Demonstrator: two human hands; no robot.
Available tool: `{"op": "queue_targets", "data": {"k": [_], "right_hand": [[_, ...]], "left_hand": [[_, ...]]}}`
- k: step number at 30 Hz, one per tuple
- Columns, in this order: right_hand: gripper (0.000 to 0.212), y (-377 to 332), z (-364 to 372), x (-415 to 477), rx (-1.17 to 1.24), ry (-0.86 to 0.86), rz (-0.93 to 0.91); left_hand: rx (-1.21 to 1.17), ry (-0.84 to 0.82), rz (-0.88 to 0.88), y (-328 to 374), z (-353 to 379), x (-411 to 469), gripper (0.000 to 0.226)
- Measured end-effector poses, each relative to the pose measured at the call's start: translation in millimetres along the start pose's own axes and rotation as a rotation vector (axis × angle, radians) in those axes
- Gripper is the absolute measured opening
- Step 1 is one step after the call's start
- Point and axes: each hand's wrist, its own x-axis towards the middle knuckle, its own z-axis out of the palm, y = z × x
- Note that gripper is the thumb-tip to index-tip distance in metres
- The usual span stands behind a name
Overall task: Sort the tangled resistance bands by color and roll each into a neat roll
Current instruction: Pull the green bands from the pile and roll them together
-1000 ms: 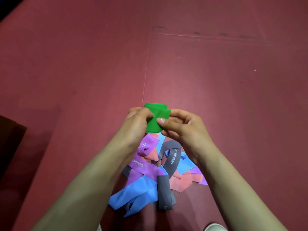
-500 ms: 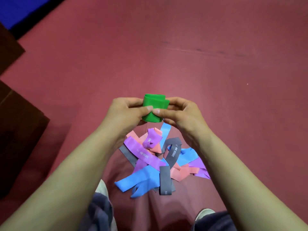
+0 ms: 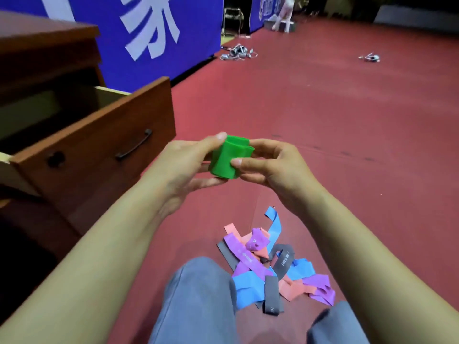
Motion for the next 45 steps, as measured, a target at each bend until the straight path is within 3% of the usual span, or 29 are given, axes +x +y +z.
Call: {"op": "queue_targets", "data": {"k": [4, 10, 18, 22, 29, 34, 40, 45], "right_hand": [[0.03, -28.8, 37.4, -15.8, -0.082, -0.042, -0.093], [0.033, -59.2, 80.2, -3.1, -0.183, -0.086, -0.156], [0.023, -73.6, 165.1, 71.2, -0.132, -0.231, -0.136], [0.033, -66.7, 202.7, 124.2, -0.243, -0.296, -0.111], [0.037, -57.6, 232.6, 208.1, -0.327, -0.415, -0.026], [0.035, -40.0, 249.7, 240.2, -0.352, -0.488, 0.046], [0.039, -16.0, 263.7, 247.9, -0.497, -0.609, 0.133], [0.043, -7.3, 280.4, 245.3, -0.638, -0.696, 0.179]], "left_hand": [[-0.048, 0.147, 0.036, 29.2, -19.2, -27.4, 0.031], [-0.121, 0.247, 0.037, 66.6, -50.1, -36.1, 0.015], [-0.197, 0.442, 0.069, 101.6, -133.1, -5.8, 0.009], [-0.232, 0.523, 0.055, 102.8, -178.8, 27.5, 0.009], [0.056, 0.355, -0.061, 106.4, -241.8, 78.7, 0.037], [0.266, 0.301, -0.202, 114.7, -275.8, 99.2, 0.022], [0.424, 0.136, -0.39, 106.4, -303.3, 107.8, 0.022], [0.398, 0.056, -0.44, 85.5, -323.7, 110.4, 0.021]]}}
